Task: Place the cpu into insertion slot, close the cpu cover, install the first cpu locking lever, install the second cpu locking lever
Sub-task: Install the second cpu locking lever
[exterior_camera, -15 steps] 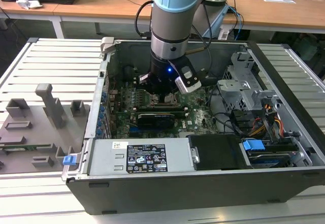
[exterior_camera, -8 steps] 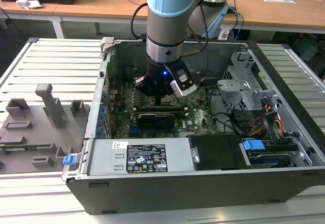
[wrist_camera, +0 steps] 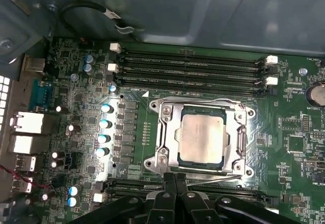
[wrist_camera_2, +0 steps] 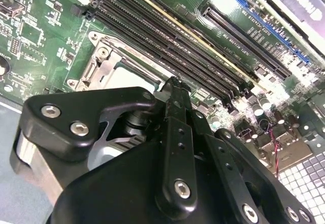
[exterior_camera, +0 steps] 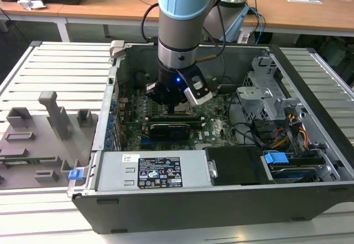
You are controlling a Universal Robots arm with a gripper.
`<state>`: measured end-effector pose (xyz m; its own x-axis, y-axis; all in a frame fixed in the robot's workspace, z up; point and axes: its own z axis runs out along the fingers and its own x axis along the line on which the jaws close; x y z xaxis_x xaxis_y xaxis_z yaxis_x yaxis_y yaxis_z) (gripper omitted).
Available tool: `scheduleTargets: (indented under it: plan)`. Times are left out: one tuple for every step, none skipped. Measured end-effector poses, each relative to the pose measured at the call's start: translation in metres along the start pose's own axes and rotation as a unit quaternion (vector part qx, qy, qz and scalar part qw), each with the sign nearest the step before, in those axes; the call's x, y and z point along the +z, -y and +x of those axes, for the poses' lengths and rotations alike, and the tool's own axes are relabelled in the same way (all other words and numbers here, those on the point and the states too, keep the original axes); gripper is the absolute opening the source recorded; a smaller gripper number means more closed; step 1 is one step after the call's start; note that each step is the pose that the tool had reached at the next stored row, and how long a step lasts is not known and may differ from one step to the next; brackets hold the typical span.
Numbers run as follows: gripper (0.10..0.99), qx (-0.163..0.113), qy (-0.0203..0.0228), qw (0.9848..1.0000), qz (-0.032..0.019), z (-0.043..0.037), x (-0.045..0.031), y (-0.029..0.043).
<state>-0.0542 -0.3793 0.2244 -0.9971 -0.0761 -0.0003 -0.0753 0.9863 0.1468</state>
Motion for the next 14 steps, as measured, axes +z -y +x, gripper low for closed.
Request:
scheduleTargets:
  plan:
    - [0.106,0.0,0.0001,1.0,-0.0007,0.0001,0.0001,0.0]
    - [0.106,0.0,0.0001,1.0,-0.0013,0.0004,0.0,0.0001]
    - [0.106,0.0,0.0001,1.0,-0.0016,0.0009,0.0001,0.0001]
    - [0.106,0.0,0.0002,1.0,-0.0019,0.0012,0.0001,0.0001]
    - [0.106,0.0,0.0002,1.0,-0.0024,0.002,0.0001,0.0001]
    - [0.106,0.0,0.0002,1.0,-0.0027,0.0026,0.0001,0.0001]
    - [0.106,0.0,0.0002,1.0,-0.0029,0.0032,0.0001,0.0]
    - [0.106,0.0,0.0002,1.0,-0.0032,0.0041,0.0001,0.0]
    - [0.106,0.0,0.0002,1.0,-0.0038,0.0049,0.0001,0.0001]
    - [0.106,0.0,0.0003,1.0,-0.0045,0.0053,0.0001,0.0001]
    - [0.106,0.0,0.0004,1.0,-0.0058,0.0056,0.0002,0.0003]
    - [0.106,0.0,0.0006,1.0,-0.0082,0.0057,0.0001,0.0009]
    - [0.106,0.0,0.0008,0.9999,-0.0107,0.0059,0.0,0.0015]
    - [0.106,0.0,0.001,0.9999,-0.0133,0.0064,-0.0001,0.0021]
